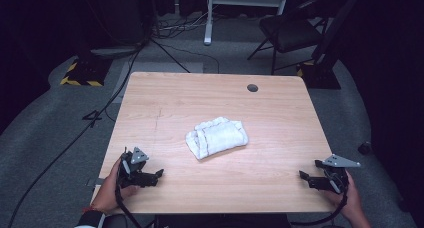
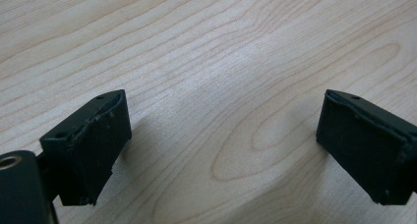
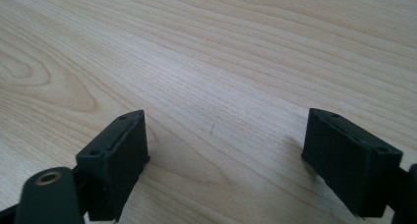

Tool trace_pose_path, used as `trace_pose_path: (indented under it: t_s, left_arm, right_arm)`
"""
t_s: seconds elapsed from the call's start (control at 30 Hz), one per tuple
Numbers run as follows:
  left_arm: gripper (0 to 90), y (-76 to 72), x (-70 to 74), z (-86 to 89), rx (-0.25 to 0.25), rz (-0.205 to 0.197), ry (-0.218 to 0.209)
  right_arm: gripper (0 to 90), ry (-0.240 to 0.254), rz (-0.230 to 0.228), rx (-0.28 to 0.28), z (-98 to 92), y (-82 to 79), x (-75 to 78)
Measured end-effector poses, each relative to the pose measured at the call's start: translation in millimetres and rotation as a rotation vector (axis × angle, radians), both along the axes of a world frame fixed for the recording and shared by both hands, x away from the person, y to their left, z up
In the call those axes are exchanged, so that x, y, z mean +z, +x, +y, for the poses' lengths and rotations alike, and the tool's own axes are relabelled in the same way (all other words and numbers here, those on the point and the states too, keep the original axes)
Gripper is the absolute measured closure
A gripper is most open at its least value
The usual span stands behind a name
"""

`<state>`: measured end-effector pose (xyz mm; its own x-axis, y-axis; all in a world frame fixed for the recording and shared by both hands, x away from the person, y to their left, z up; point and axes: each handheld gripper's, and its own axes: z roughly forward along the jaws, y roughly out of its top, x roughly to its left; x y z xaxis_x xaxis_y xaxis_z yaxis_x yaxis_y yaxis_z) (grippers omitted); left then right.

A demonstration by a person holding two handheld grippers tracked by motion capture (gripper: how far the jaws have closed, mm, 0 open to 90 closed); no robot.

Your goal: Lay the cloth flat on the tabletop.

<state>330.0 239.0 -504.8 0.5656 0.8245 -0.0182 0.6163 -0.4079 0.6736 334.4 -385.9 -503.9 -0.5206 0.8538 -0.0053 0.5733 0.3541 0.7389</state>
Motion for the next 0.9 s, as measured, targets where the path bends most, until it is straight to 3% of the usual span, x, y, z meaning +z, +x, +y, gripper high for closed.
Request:
trace_pose_path:
  t_s: [0.2, 0.37, 0.57, 0.67, 0.7, 0.8, 0.9]
  left_arm:
    - [4.9, 1.2, 0.0, -1.1, 0.005, 0.004, 0.004]
    - [4.1, 5.4, 0.0, -1.7, -0.024, 0.006, 0.01]
    - [1.5, 10.3, 0.0, -8.3, -0.048, 0.012, 0.013]
    - [3.5, 14.2, 2.9, -9.0, -0.084, 0.03, 0.03]
    - [3.5, 16.3, 4.6, -10.4, -0.107, 0.043, 0.035]
    - [12.3, 22.6, 5.8, -17.2, -0.131, 0.023, 0.028]
    - [18.0, 39.1, 8.5, -33.3, -0.151, 0.032, 0.011]
  right_arm:
    - [17.1, -0.001, 0.001, 0.0, 0.2, 0.2, 0.1]
    - [17.0, -0.002, 0.001, 0.0, 0.4, 0.2, 0.2]
    - [13.8, -0.041, 0.0, 0.07, 0.9, 6.7, 2.5]
    - [21.3, -0.055, 0.024, 0.059, 4.6, 13.6, 6.1]
    - [23.7, -0.06, 0.02, 0.067, 6.8, 16.1, 7.3]
    - [25.8, -0.055, 0.001, 0.114, 18.1, 25.3, 15.3]
    - [31.1, -0.065, -0.037, 0.159, 44.5, 42.6, 33.5]
